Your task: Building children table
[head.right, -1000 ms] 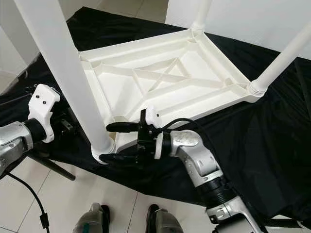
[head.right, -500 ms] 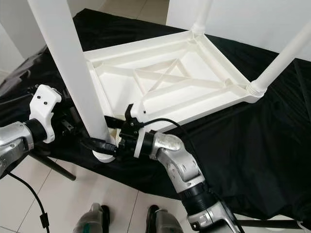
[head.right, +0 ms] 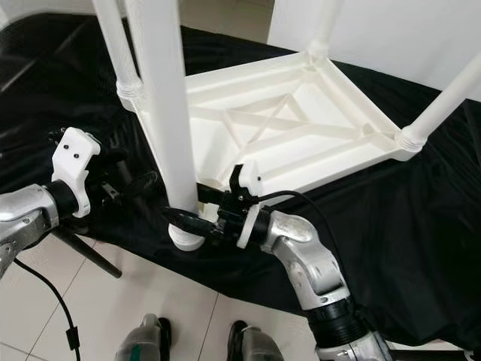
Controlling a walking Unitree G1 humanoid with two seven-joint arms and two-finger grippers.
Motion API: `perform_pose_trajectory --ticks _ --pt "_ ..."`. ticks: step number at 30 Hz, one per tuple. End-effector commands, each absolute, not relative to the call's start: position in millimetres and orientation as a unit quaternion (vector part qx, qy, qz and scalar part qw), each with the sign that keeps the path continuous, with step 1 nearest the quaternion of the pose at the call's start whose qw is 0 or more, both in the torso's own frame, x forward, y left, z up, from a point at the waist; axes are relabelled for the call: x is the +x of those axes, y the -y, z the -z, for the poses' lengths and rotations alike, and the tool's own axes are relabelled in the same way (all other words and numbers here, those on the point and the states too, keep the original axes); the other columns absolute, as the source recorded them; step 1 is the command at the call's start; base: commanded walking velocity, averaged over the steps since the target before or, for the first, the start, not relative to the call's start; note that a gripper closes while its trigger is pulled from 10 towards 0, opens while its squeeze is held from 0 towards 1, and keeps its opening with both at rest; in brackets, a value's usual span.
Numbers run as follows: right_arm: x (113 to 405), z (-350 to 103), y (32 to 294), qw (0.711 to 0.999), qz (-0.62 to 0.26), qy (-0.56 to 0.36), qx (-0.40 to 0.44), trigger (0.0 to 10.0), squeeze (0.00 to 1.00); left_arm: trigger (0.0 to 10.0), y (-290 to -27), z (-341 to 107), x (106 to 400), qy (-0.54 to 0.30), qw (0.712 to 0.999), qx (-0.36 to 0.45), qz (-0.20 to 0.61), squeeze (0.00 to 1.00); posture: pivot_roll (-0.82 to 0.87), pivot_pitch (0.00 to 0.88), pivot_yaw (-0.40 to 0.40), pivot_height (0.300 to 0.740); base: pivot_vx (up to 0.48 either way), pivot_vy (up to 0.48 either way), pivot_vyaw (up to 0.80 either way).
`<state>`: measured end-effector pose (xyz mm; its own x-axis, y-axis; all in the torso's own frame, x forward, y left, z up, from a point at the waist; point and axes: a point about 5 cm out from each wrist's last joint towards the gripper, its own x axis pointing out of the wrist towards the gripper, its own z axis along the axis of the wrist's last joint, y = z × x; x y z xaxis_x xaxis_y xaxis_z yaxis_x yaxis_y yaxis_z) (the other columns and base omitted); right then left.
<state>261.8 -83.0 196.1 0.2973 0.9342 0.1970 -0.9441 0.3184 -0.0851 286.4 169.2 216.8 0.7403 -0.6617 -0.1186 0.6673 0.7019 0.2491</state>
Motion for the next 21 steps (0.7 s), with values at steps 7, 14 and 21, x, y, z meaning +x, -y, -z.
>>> perform_pose_trajectory --ticks 7,14,21 --pt "251.2 -175.0 126.8 0.870 -0.489 0.056 0.018 0.0 0.00 10.0 -161.3 -212.5 281.5 -0.024 0.880 0.140 0.453 0.00 0.16 0.217 -0.026 0.740 0.000 0.000 0.00" --pt "224.5 -163.2 149.4 0.873 -0.486 0.034 0.018 0.0 0.00 10.0 -161.7 -212.4 283.0 -0.024 0.878 0.143 0.455 0.00 0.16 0.222 -0.014 0.740 0.000 0.000 0.00" --pt "209.4 -158.7 186.4 0.883 -0.470 -0.004 0.005 0.0 0.00 10.0 -162.4 -215.0 287.4 -0.024 0.875 0.150 0.460 0.00 0.15 0.222 0.001 0.740 0.000 0.000 0.00"
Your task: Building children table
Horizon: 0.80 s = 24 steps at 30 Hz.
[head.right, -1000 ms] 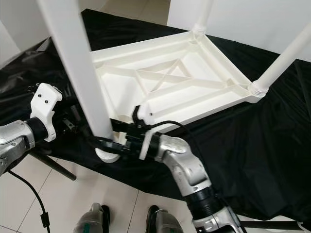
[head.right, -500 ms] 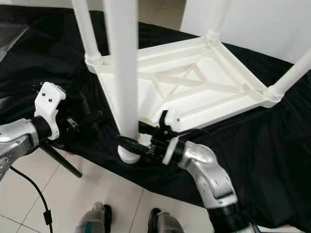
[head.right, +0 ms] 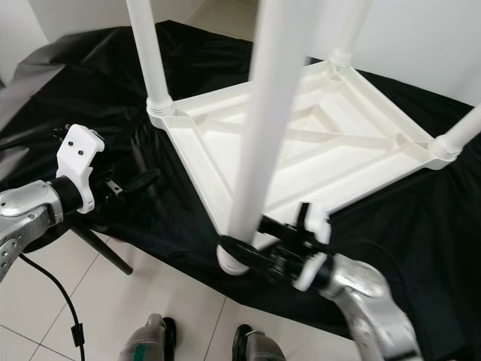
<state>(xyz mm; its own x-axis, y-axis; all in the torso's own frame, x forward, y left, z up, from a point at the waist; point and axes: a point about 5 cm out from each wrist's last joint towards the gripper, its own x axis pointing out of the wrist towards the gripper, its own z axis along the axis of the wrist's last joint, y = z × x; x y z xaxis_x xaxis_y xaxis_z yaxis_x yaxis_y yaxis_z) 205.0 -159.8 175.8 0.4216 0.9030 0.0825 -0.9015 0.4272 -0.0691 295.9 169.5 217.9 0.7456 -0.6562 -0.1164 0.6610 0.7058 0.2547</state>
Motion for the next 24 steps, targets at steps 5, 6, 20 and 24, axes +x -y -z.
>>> perform_pose_trajectory --ticks 5,6,20,24 --pt "206.4 -151.9 194.5 0.885 -0.464 -0.034 -0.039 5.2 0.00 10.0 -162.3 -215.3 289.2 -0.023 0.874 0.153 0.461 0.00 0.15 0.220 0.006 0.740 0.000 0.000 0.00" --pt "206.3 -150.2 194.8 0.884 -0.462 -0.039 -0.049 5.2 0.00 10.0 -162.6 -215.1 289.6 -0.023 0.874 0.154 0.461 0.00 0.15 0.220 0.006 0.740 0.000 0.000 0.00" --pt "190.0 -149.3 170.6 0.870 -0.492 0.018 -0.016 10.0 0.00 10.0 -162.5 -212.3 291.8 -0.016 0.868 0.165 0.468 0.00 0.14 0.213 0.019 0.740 0.000 0.000 0.00" --pt "185.6 -149.9 173.7 0.873 -0.486 0.028 -0.030 10.0 0.00 10.0 -160.7 -213.4 296.4 -0.014 0.866 0.165 0.471 0.00 0.13 0.213 0.033 0.740 0.000 0.000 0.00"
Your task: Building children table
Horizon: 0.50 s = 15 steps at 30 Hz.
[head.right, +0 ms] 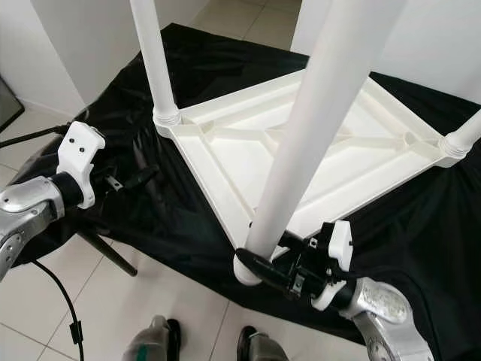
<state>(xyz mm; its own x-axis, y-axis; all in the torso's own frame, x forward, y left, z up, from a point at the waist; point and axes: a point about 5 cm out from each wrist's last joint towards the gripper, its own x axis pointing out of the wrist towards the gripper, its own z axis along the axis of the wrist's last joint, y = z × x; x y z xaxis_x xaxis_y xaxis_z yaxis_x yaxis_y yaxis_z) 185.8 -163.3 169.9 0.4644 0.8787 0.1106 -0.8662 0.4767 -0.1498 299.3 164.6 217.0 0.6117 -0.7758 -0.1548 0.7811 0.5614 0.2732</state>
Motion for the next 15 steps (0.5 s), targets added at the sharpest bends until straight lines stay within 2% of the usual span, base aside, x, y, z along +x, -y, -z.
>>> perform_pose_trajectory --ticks 1,9,12,14,15 --pt "183.4 -150.8 175.5 0.874 -0.484 0.031 -0.032 10.0 0.00 10.0 -160.4 -214.1 297.2 -0.013 0.866 0.165 0.473 0.00 0.13 0.214 0.037 0.740 0.000 0.000 0.00" --pt "166.3 -149.8 179.5 0.851 -0.521 0.023 -0.061 10.0 0.00 10.0 -157.5 -216.0 300.9 -0.010 0.860 0.168 0.482 0.00 0.11 0.219 0.055 0.740 0.000 0.000 0.00" --pt "167.8 -149.7 179.1 0.852 -0.520 0.018 -0.054 10.0 0.00 10.0 -156.6 -216.5 301.6 -0.010 0.859 0.167 0.483 0.00 0.11 0.219 0.055 0.740 0.000 0.000 0.00" --pt "174.7 -153.4 179.2 0.866 -0.492 0.041 -0.082 10.0 0.00 10.0 -155.8 -217.3 302.6 -0.008 0.857 0.167 0.488 0.00 0.11 0.217 0.056 0.740 0.000 0.000 0.00" --pt "176.3 -154.5 179.2 0.869 -0.485 0.048 -0.090 10.0 1.00 10.0 -155.7 -217.5 302.9 -0.007 0.856 0.167 0.489 0.00 0.11 0.217 0.056 0.740 0.000 0.000 0.00"
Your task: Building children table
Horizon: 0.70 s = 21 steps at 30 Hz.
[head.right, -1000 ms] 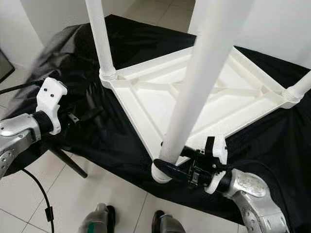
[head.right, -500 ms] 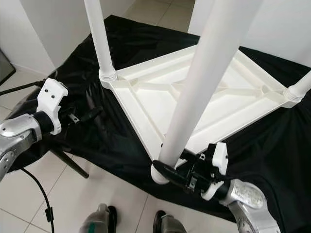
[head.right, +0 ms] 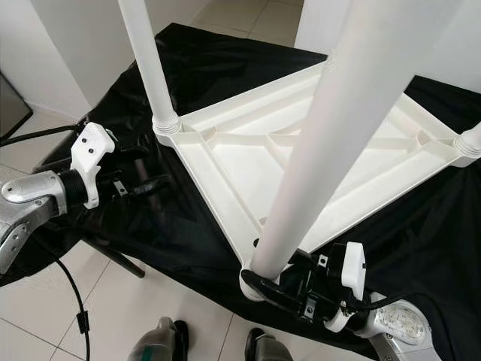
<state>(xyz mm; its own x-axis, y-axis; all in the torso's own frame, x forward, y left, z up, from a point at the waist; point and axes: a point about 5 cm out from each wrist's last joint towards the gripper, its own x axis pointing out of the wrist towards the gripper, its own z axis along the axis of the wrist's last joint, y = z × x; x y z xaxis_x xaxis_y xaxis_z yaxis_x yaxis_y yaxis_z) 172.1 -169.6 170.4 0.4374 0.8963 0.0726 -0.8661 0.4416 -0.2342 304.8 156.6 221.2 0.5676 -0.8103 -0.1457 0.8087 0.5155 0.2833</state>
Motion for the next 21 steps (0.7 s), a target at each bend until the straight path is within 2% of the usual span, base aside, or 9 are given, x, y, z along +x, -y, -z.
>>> perform_pose_trajectory --ticks 1,5,11,12,13,15,17,21 --pt "176.3 -154.5 179.2 0.869 -0.485 0.048 -0.090 10.0 1.00 10.0 -155.7 -217.5 302.9 -0.007 0.856 0.167 0.489 0.00 0.11 0.217 0.056 0.740 0.000 0.000 0.00" --pt "178.7 -156.0 175.3 0.850 -0.521 0.032 -0.073 10.0 1.00 10.0 -158.5 -219.1 302.2 -0.005 0.855 0.169 0.490 0.00 0.12 0.212 0.051 0.740 0.000 0.000 0.00" --pt "184.6 -158.8 179.3 0.855 -0.503 0.046 -0.121 10.0 1.00 10.0 -161.9 -220.0 303.0 -0.005 0.857 0.169 0.487 0.00 0.12 0.212 0.049 0.740 0.000 0.000 0.00" --pt "184.9 -160.5 182.3 0.856 -0.498 0.053 -0.128 10.0 0.91 10.0 -162.0 -220.0 302.7 -0.005 0.857 0.169 0.487 0.00 0.12 0.212 0.049 0.740 0.000 0.000 0.00" --pt "185.9 -163.6 186.9 0.860 -0.488 0.066 -0.132 10.0 0.00 10.0 -162.2 -219.6 302.5 -0.005 0.857 0.170 0.486 0.00 0.12 0.212 0.049 0.740 0.000 0.000 0.00" --pt "186.5 -165.8 190.1 0.864 -0.480 0.076 -0.135 10.0 0.00 10.0 -162.2 -219.3 302.3 -0.006 0.857 0.170 0.486 0.00 0.12 0.212 0.049 0.740 0.000 0.000 0.00" --pt "181.3 -166.7 206.7 0.864 -0.485 0.045 -0.126 10.0 0.00 10.0 -162.9 -217.7 302.6 -0.008 0.858 0.171 0.485 0.00 0.12 0.217 0.051 0.740 0.000 0.000 0.00" --pt "177.4 -170.3 222.9 0.871 -0.470 0.033 -0.138 10.0 0.00 10.0 -163.1 -217.4 303.7 -0.009 0.857 0.170 0.486 0.00 0.11 0.216 0.060 0.740 0.000 0.000 0.00"
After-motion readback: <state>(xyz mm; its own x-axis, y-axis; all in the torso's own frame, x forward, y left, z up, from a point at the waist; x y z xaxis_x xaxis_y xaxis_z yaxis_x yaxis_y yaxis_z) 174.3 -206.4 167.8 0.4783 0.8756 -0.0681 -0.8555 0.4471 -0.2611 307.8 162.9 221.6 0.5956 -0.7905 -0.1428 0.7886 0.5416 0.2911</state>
